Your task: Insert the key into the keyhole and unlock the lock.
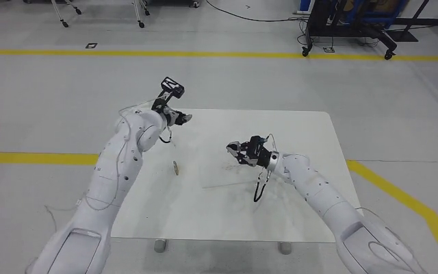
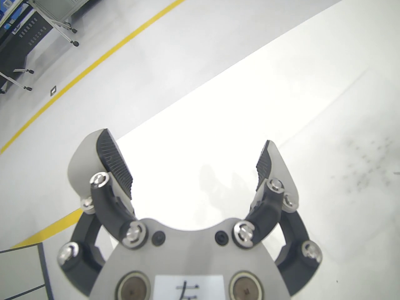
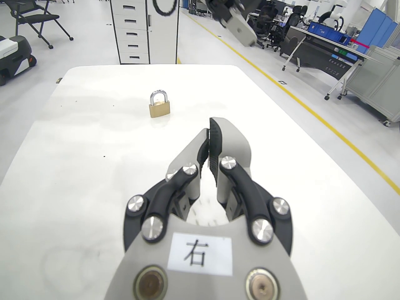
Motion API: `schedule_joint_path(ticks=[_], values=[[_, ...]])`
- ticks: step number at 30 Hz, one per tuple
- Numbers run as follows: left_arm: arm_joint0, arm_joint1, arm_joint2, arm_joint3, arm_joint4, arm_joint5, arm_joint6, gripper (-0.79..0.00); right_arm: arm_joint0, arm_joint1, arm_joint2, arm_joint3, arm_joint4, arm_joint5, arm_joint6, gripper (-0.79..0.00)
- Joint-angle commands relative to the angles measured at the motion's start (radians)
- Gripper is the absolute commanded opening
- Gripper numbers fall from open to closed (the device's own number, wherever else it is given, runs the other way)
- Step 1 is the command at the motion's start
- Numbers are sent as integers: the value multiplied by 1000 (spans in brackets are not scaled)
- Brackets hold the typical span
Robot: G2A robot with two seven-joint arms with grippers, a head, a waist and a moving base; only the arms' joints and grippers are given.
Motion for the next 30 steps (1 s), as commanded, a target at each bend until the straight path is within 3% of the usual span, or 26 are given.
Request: schedule_joint_path(ticks=[1, 5, 8, 15, 17, 19, 23, 27, 30], values=[[149, 34, -151, -178, -43, -47, -20, 0, -16, -4, 14, -15, 96, -69, -19, -785], [367, 66, -345, -359, -205, -132, -15, 0, -22, -18, 31, -3, 254, -207, -48, -785], [383, 68, -357, -370, -210, -138, -10, 0, -14, -30, 40, 18, 310, -145, 3, -785], [385, 67, -354, -371, -219, -142, -4, 0, -14, -30, 40, 18, 310, -145, 3, -785], [398, 64, -351, -339, -393, -202, 18, 0, -14, -30, 40, 18, 310, -145, 3, -785], [377, 66, -366, -304, -527, -232, -33, 0, -34, -32, 48, 0, 346, -133, 20, -785], [333, 68, -364, -215, -1094, -257, -258, 0, -56, -49, 59, 0, 509, -201, 76, -785], [275, 74, -347, -102, -1604, -141, -587, 0, -74, -82, 27, -6, 711, -252, 117, -785], [226, 71, -307, -6, -1751, -67, -705, 0, -72, -104, -9, 0, 879, -252, 165, -785]])
